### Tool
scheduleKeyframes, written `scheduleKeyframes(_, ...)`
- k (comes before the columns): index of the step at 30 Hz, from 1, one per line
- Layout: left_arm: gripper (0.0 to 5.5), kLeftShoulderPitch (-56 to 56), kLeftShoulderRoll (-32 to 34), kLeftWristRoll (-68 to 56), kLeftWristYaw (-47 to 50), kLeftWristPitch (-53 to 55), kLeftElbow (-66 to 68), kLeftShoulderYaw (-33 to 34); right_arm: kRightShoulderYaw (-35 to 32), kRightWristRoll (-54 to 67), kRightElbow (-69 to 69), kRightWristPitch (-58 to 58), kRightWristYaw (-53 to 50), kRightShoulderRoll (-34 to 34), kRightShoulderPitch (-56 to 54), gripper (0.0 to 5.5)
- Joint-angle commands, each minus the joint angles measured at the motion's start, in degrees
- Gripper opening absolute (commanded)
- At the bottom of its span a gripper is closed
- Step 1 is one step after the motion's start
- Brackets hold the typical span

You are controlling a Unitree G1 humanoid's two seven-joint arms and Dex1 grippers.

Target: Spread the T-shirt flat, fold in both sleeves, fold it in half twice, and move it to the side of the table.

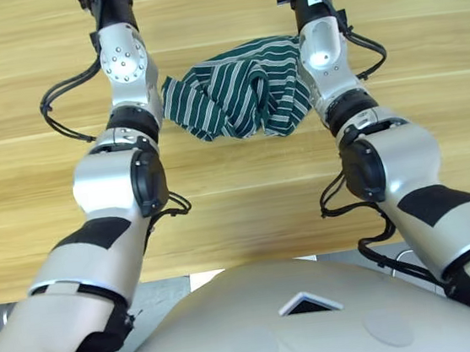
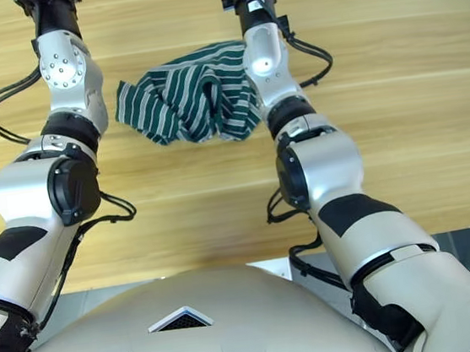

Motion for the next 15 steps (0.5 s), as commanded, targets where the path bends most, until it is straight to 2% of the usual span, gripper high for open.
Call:
scheduleKeyframes(1, 3.41, 1.5, -1.9, 0.2, 0.7, 0.6, 0.2, -0.1, 0.9, -0.8, -0.2, -0.1, -0.8, 0.1, 2.9, 3.68)
scheduleKeyframes(5, 3.41, 4.9, -3.1, 1.0, 1.0, -1.8, -0.4, -0.9, 1.1, -0.3, -1.4, -2.4, -0.1, 0.7, 5.6, 3.68)
scheduleKeyframes(9, 3.41, 16.2, -5.6, 2.0, 0.0, -12.4, -2.9, -2.3, 3.4, -2.3, -4.1, -8.6, -2.1, 2.0, 11.9, 3.68)
scheduleKeyframes(13, 3.41, 33.7, -10.9, 3.7, -0.9, -26.3, -10.3, -5.4, 8.1, -10.5, -15.5, -19.6, -8.7, 0.8, 29.2, 3.68)
scheduleKeyframes(15, 3.41, 35.7, -11.8, 4.8, -0.5, -27.9, -14.1, -6.6, 9.3, -14.0, -21.0, -19.1, -10.3, -0.8, 33.8, 3.68)
